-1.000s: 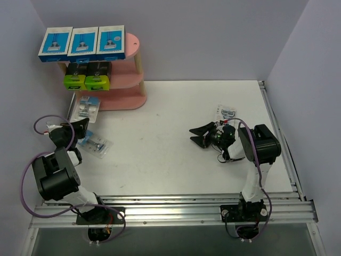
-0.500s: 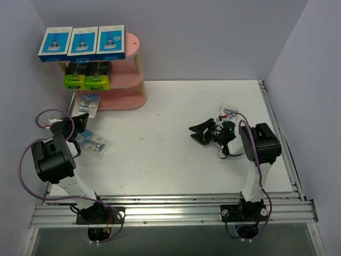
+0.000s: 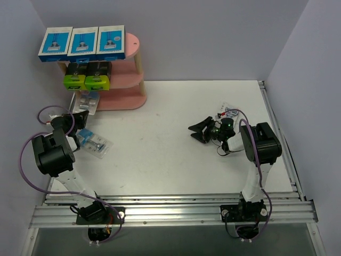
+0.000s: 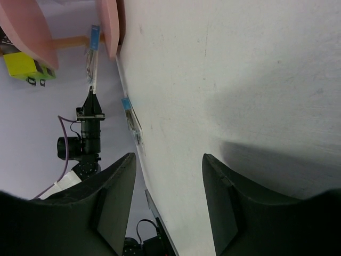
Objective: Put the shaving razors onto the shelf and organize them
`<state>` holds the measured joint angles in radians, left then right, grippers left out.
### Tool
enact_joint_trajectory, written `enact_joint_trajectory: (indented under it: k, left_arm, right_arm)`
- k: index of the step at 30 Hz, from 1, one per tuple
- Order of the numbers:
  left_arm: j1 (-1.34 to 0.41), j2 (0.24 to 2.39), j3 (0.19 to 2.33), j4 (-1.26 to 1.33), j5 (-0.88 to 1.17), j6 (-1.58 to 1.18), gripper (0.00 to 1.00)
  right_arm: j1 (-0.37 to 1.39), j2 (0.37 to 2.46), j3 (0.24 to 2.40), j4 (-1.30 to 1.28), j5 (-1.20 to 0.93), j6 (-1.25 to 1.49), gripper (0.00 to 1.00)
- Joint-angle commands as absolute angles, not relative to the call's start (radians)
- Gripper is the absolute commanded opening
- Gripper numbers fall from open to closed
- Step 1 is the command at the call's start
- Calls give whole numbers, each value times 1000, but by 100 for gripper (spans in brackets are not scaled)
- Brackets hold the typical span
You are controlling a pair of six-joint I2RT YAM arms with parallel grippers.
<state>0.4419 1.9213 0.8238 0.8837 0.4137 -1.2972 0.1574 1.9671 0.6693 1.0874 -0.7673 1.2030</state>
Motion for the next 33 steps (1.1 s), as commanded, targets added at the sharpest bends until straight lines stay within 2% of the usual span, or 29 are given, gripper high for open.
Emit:
enact_joint_trajectory:
  k: [1, 9, 21, 33]
  left_arm:
    - [440, 1945, 883, 884, 384, -1287, 2]
    - [431, 1979, 951, 799, 376, -1259, 4]
    - [423, 2025, 1020, 721, 342, -1252, 27]
    - [417, 2060, 1072, 647, 324, -1226, 30]
  right_arm:
    - [156, 1919, 706, 1080, -770, 1177, 49]
    - [163, 1904, 749, 961, -753, 1101, 49]
    - [164, 1916, 773, 939, -750, 1088, 50]
    - [161, 1939, 790, 936, -755, 1088, 50]
